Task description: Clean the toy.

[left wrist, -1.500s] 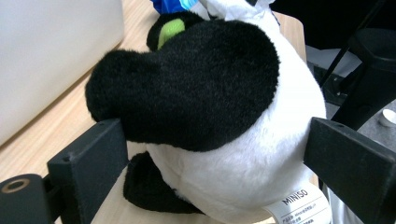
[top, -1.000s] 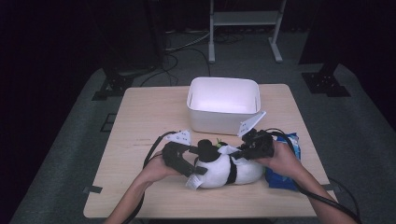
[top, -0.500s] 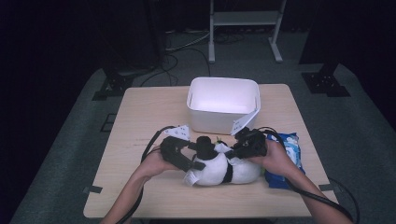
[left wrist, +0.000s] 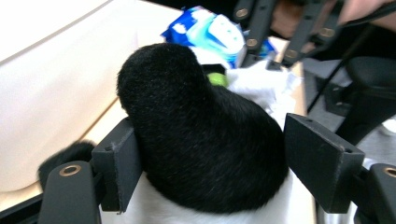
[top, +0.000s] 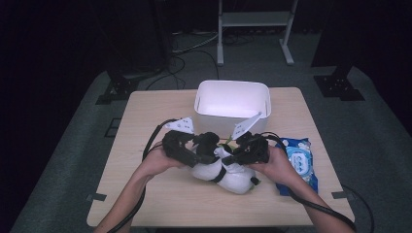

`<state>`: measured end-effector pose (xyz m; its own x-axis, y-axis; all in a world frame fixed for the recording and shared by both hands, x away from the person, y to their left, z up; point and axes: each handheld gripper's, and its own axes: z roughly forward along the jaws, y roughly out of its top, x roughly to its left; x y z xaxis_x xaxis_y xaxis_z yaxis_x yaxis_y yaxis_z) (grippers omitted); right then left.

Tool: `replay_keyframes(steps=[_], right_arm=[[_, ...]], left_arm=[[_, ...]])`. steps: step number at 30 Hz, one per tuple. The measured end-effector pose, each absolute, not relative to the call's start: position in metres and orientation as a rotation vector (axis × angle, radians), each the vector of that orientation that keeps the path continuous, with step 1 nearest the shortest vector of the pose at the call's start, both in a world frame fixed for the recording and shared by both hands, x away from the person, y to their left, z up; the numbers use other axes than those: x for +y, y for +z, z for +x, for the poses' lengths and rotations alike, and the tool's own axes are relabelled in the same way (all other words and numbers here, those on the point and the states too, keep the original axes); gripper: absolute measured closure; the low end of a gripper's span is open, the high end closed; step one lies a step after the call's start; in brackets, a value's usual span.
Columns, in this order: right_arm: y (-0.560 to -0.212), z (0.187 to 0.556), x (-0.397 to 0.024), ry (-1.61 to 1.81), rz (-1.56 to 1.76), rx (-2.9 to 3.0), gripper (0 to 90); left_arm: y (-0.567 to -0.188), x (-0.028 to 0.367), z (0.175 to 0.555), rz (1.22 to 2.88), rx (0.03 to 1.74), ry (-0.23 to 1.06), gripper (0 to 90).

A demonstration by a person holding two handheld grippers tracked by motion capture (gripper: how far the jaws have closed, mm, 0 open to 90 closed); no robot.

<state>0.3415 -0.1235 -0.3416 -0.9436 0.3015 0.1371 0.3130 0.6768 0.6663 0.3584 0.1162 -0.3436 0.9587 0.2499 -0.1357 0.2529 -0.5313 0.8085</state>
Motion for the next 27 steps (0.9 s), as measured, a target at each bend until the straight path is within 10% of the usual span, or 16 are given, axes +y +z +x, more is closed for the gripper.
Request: replay_keyframes(steps=[27], right_arm=[[-0.318, 0.324, -0.126, -1.237, -0.504, -2.945, 84.2]], left_arm=[[-0.346, 0.093, 0.343, 2.15, 0.278, -0.008, 23.1]])
